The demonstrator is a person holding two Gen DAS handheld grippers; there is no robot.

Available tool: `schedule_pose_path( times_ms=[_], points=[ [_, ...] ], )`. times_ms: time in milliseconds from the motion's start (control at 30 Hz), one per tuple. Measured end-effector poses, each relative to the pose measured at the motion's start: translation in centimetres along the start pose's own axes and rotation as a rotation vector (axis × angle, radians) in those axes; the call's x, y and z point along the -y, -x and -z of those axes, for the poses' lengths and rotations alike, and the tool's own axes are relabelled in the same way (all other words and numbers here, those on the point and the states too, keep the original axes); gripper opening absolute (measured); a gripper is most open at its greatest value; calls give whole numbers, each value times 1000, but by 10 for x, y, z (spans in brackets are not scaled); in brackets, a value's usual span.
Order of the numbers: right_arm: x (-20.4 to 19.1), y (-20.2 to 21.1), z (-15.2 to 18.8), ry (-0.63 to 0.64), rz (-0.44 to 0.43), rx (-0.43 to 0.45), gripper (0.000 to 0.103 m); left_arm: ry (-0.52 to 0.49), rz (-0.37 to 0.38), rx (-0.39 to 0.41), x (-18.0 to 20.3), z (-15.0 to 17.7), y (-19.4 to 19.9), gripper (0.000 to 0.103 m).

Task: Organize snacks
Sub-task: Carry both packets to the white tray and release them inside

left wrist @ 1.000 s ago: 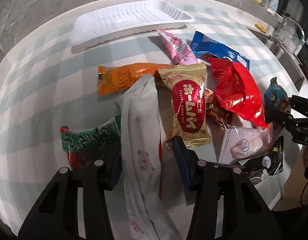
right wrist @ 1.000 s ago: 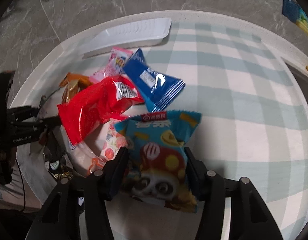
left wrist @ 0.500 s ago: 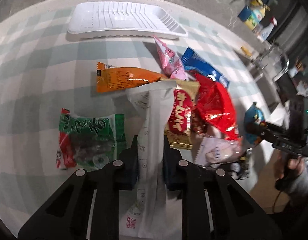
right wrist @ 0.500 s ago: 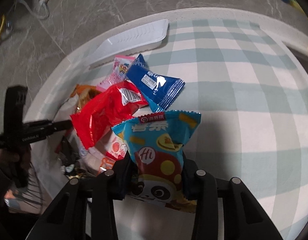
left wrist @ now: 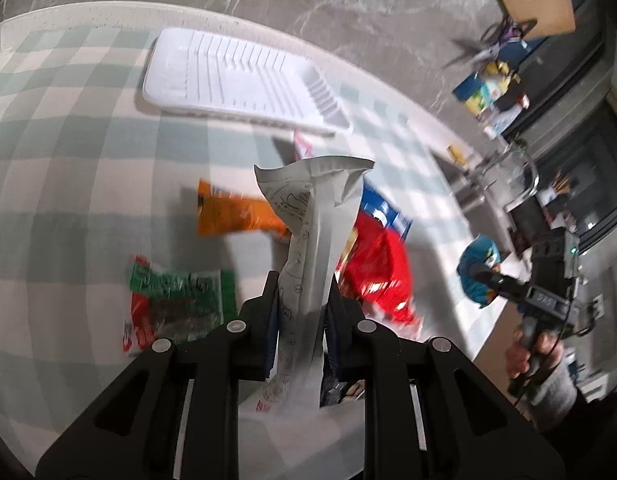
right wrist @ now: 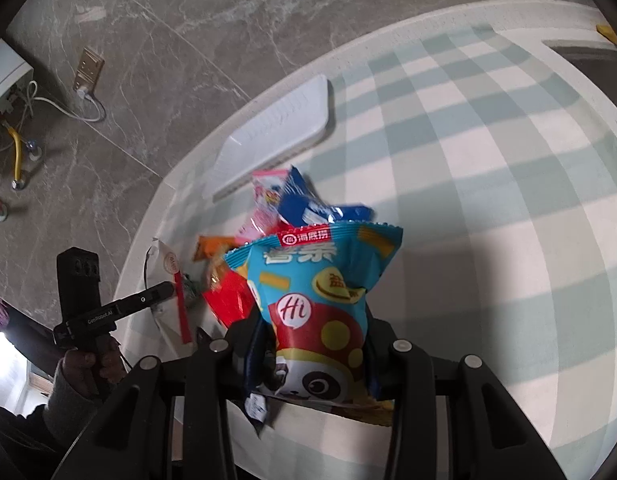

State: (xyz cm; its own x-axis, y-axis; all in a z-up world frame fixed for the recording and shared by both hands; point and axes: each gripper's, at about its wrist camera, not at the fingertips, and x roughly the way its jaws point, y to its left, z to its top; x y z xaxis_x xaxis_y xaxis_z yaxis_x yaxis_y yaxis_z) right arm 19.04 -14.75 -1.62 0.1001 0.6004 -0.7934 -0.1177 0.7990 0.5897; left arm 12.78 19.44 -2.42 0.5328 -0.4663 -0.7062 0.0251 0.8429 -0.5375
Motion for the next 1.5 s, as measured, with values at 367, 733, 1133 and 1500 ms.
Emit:
schedule_pose_path(
  times_ms=[367, 733, 1133, 1500],
  points=[
    [-25, -10, -51, 18, -37, 29, 42, 59, 142, 87, -12, -67, 21, 18],
    [-57, -39, -123, 63, -66, 32, 43, 89, 165, 151, -41, -172, 16, 18],
    [-77, -96, -191, 61, -95, -10, 43, 104, 146, 153, -83, -263, -17, 18],
    [-61, -169, -239, 6, -74, -81, 43, 97, 64, 91, -120, -296, -72, 18]
  ],
)
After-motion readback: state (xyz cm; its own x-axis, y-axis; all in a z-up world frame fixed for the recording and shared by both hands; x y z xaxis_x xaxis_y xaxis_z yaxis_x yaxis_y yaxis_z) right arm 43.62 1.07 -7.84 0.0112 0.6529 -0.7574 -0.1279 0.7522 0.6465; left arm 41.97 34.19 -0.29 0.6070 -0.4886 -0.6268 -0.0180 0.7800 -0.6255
